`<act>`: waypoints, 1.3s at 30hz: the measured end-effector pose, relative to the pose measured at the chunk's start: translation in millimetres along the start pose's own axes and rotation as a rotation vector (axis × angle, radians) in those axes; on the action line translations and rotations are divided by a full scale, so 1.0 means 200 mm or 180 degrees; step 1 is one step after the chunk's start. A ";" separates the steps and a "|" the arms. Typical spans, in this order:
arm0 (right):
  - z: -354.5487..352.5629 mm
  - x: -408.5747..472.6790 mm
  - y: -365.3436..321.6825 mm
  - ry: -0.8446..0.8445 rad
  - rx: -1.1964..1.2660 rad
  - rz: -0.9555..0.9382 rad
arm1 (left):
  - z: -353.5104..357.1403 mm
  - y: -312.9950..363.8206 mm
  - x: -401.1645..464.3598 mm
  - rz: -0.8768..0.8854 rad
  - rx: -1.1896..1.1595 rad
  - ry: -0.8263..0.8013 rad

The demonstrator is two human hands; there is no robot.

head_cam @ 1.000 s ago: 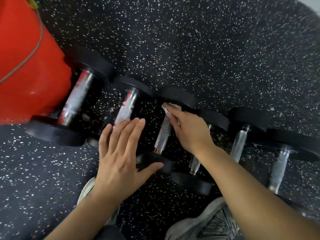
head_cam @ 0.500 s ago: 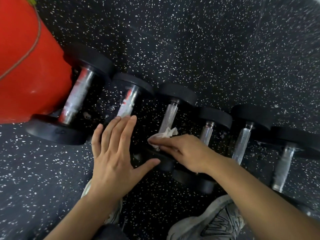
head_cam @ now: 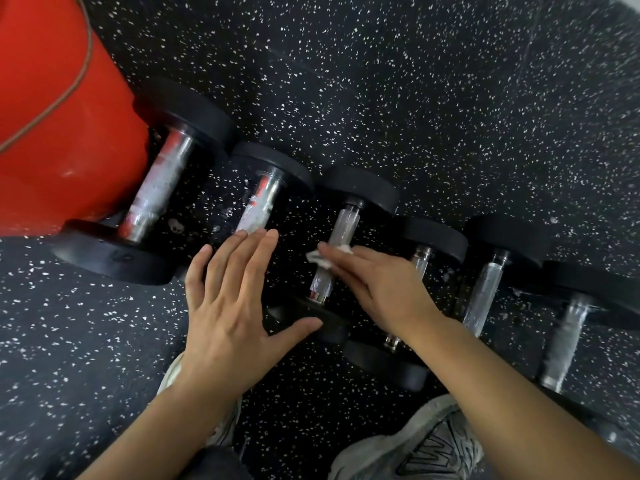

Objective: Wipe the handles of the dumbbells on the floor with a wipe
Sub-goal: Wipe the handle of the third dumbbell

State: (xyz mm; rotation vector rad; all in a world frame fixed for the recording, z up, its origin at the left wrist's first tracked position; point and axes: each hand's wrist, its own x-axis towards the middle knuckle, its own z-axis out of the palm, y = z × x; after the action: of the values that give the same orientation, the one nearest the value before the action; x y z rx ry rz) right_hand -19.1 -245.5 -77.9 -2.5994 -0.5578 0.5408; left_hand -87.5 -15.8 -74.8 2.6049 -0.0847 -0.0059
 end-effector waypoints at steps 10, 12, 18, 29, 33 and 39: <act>-0.08 0.06 0.03 0.0582 0.0110 0.0037 | 0.00 0.00 0.00 -0.0033 -0.0037 -0.0033; -0.06 0.10 0.03 0.0716 -0.0096 0.0380 | 0.00 0.00 0.00 -0.0024 -0.0034 -0.0030; 0.03 -0.01 -0.01 0.0277 0.0224 -0.0023 | 0.00 0.00 0.00 -0.0019 0.0005 -0.0012; -0.08 0.07 0.02 0.0124 0.0086 -0.0060 | 0.01 0.00 0.01 -0.0014 0.0002 0.0012; -0.02 0.06 0.01 0.0222 0.0257 0.0163 | 0.01 0.00 0.01 -0.0007 0.0016 0.0017; -0.01 -0.02 -0.02 -0.0669 0.0449 -0.0231 | 0.01 0.00 0.01 0.0002 0.0043 0.0028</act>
State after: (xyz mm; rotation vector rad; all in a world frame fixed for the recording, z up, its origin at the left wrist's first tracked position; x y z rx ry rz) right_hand -22.6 -245.0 -72.4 -2.3952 -0.6534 0.8053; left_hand -86.6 -17.0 -75.7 2.6181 -0.0826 0.0063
